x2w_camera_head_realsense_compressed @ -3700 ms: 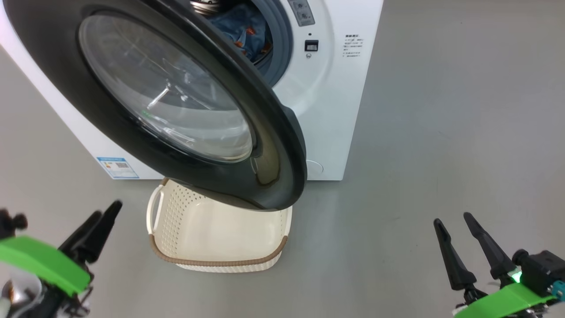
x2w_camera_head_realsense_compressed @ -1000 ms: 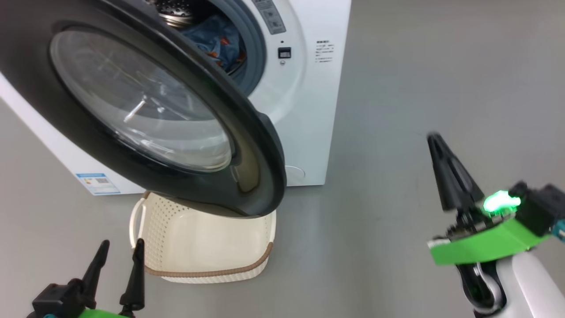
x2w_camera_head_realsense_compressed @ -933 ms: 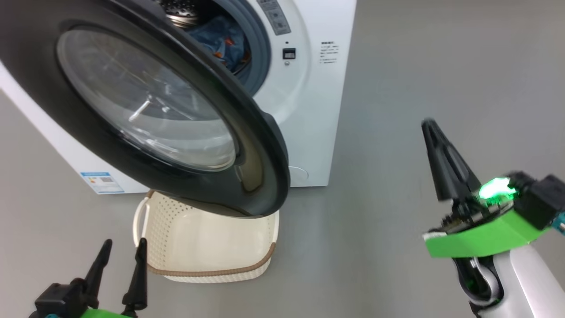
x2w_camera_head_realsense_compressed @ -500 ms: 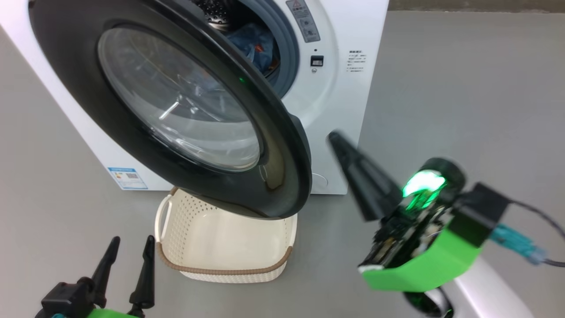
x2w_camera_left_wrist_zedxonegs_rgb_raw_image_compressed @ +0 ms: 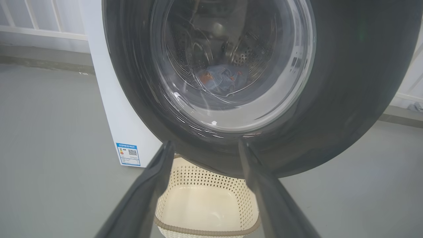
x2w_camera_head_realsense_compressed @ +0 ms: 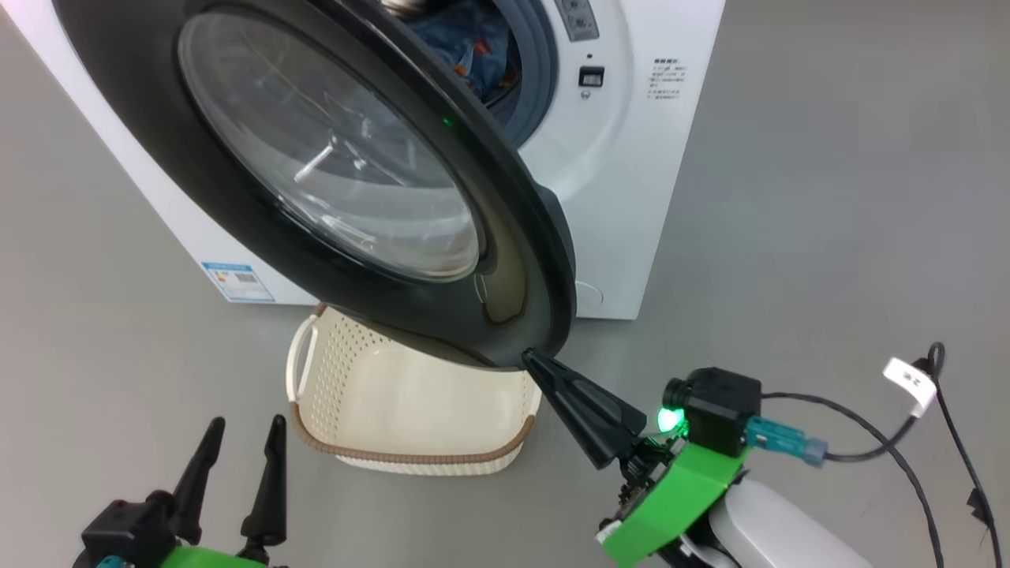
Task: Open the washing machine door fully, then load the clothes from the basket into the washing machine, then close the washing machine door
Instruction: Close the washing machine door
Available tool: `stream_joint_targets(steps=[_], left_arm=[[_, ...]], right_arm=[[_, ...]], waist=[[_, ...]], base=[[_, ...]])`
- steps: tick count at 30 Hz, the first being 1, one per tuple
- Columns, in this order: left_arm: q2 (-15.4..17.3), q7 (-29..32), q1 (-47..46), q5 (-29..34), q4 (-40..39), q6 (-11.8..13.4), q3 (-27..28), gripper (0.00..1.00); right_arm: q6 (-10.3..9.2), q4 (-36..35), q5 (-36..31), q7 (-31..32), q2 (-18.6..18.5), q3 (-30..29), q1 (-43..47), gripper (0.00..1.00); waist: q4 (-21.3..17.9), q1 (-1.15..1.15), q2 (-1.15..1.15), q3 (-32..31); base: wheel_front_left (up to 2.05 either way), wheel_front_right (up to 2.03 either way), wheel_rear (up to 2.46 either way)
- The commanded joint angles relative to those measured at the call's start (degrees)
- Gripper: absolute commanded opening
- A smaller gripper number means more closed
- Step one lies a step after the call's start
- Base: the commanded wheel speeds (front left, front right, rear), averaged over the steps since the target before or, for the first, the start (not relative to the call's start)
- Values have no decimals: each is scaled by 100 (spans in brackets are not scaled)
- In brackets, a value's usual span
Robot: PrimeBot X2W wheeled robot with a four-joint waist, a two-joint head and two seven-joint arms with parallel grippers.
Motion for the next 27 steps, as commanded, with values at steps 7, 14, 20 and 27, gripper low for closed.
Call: stream_joint_targets(steps=[7,14,20,27], left_arm=[[6,-37,-459,-91,-146,-10,157,100],[-17,-37,-539,-107,-149,-10,159,100],[-37,-37,-625,-113,-183,-10,164,100],[-82,-37,-794,-145,-211,-10,101,100]], right_arm=[[16,603,207,-26,166,74,-537,0],[16,956,232,-26,243,-42,-739,0],[16,1181,219,-26,316,-212,-941,0],[16,1318,237,-26,345,-555,-1206,0]], waist=[[37,0,0,341],[63,0,0,451],[98,0,0,588],[187,0,0,819]], base=[[0,0,0],[0,0,0],[0,0,0],[0,0,0]])
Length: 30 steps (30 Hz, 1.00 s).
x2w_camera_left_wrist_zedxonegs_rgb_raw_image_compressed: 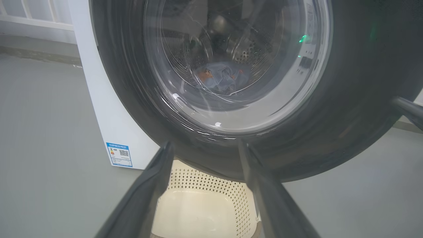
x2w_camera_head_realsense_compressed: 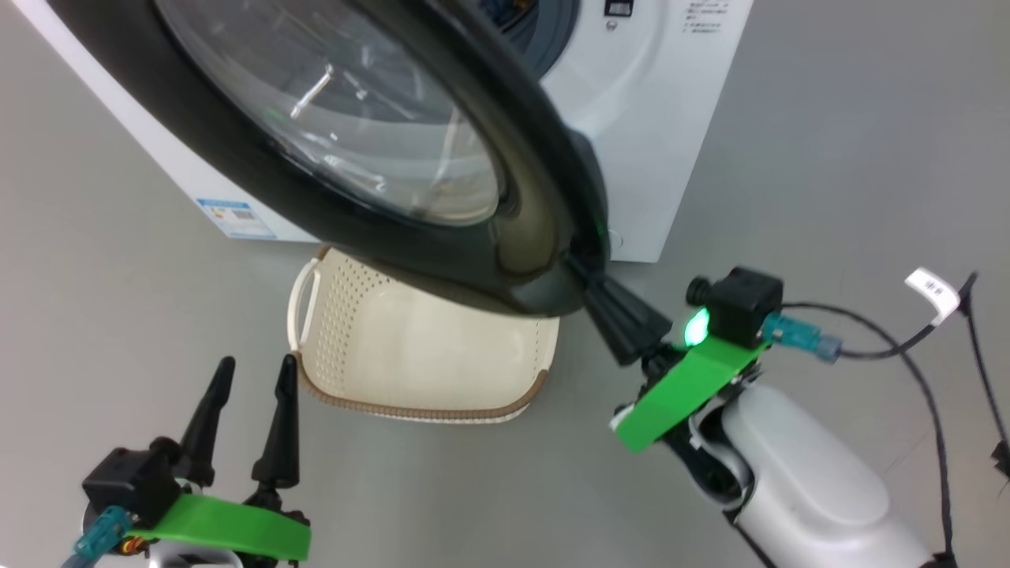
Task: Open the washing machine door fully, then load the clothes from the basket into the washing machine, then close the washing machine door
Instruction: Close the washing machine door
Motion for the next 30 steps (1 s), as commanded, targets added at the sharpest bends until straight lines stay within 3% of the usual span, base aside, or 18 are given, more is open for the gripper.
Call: stream_joint_targets(steps=[1,20,30], left_arm=[[69,-37,-204,-15,-165,-9,169,100],[-94,-37,-746,-84,-344,-9,-130,100],[-86,-37,-923,-105,-415,-9,-209,100]], right_arm=[[8,-103,127,-26,73,-68,-178,0],[8,315,109,-26,-103,-1346,-1469,0],[8,555,61,-26,-97,-1654,-2031,0]], waist=[[62,0,0,110],[505,0,0,864],[647,0,0,1114]], base=[[0,0,0],[0,0,0],[0,0,0]])
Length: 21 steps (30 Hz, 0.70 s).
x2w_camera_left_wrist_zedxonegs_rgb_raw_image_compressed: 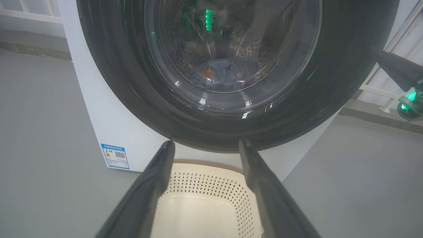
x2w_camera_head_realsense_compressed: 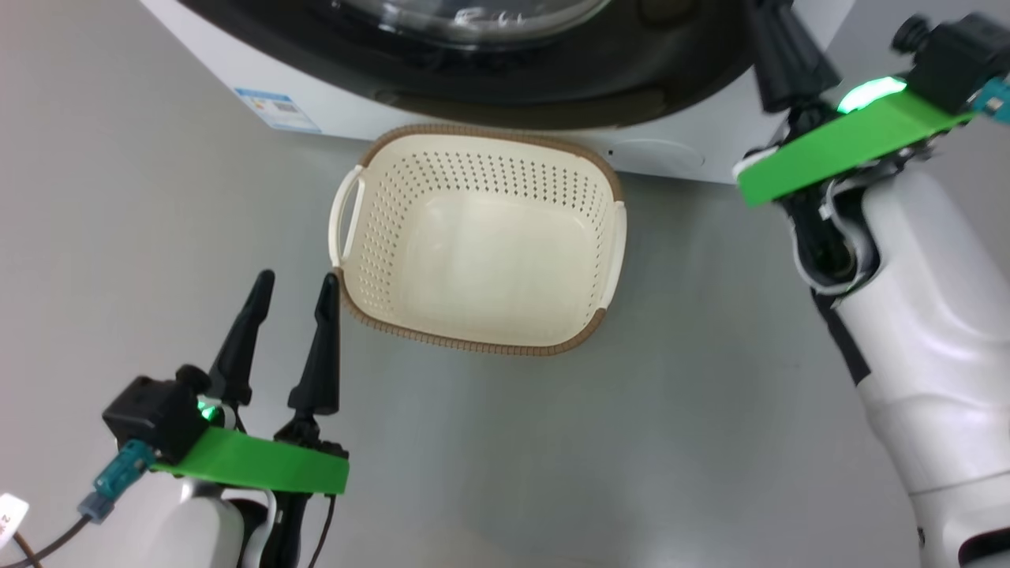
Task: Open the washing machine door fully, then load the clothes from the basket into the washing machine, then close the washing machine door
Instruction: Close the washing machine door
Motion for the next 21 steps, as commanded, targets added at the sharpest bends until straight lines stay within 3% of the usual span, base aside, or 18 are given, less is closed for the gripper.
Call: stream_joint_targets(steps=[1,21], left_arm=[[112,-36,-162,-27,-172,-9,180,100],[97,-36,-424,-61,-106,-9,72,100]], right_arm=[[8,-99,-72,-27,99,-39,-141,0],[8,154,-491,-27,329,-569,-712,0]], waist=[[60,0,0,91],[169,0,0,302]], base=[[0,0,0],[0,0,0]])
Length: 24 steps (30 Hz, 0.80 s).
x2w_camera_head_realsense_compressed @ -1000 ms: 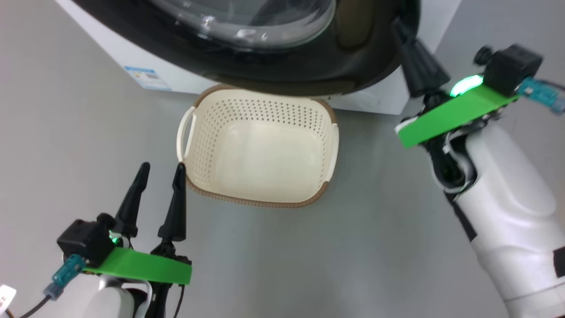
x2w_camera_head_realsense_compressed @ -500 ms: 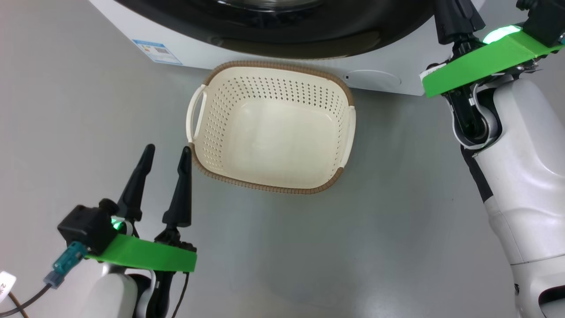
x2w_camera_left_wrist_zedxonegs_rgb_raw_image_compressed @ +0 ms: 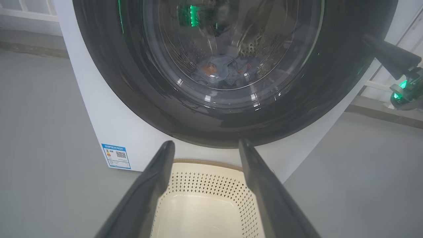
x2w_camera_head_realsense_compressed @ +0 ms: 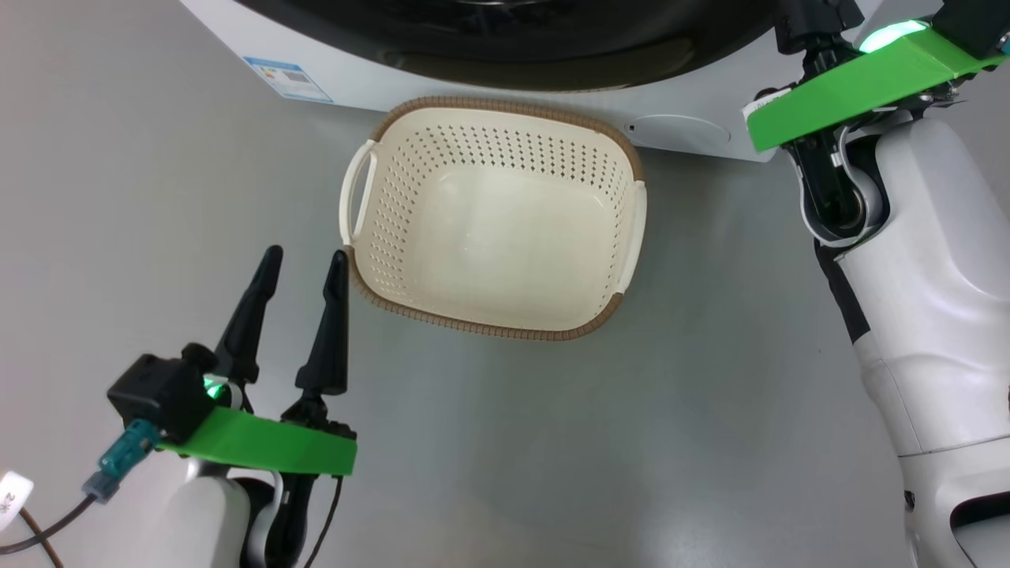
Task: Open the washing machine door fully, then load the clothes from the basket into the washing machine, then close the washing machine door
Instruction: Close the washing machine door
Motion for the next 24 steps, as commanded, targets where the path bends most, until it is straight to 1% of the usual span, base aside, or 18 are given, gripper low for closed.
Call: stream_joint_targets(steps=[1,9,10,11,12,13,14,15,20,24], left_arm=[[107,-36,-143,-34,-85,-9,189,100],[162,-36,9,-32,213,-9,263,100],[179,-36,33,-38,255,-9,282,100],[198,-36,58,-56,298,-9,290,100],[225,-36,79,-79,336,-9,289,100],[254,-36,96,-99,362,-9,289,100],[284,-36,113,-120,387,-9,289,100],[313,-36,132,-136,419,-9,294,100],[437,-36,220,-96,545,-9,301,100],[565,-36,406,-150,717,-9,267,100]], right_arm=[[-2,-156,-81,-26,74,-15,-142,0],[-2,-229,22,-26,-14,465,470,0],[-2,-246,34,-26,-22,504,568,11],[-2,-258,29,-26,-32,542,663,29],[-2,-273,36,-26,-33,547,755,42],[-2,-279,36,-26,-30,544,850,64],[-2,-297,32,-26,-21,561,948,98],[-2,-317,24,-26,-17,579,1049,100],[-2,-340,-59,-26,-43,634,1460,100],[-2,-327,-203,-26,-99,685,1991,100]], waist=[[5,0,0,-25],[-133,0,0,-435],[-167,0,0,-497],[-203,0,0,-559],[-240,0,0,-618],[-276,0,0,-679],[-309,0,0,-744],[-341,0,0,-809],[-473,0,0,-1075],[-674,0,0,-1406]], base=[[0,0,0],[0,0,0],[0,0,0],[0,0,0],[0,0,0],[0,0,0],[0,0,0],[0,0,0],[0,0,0],[0,0,0]])
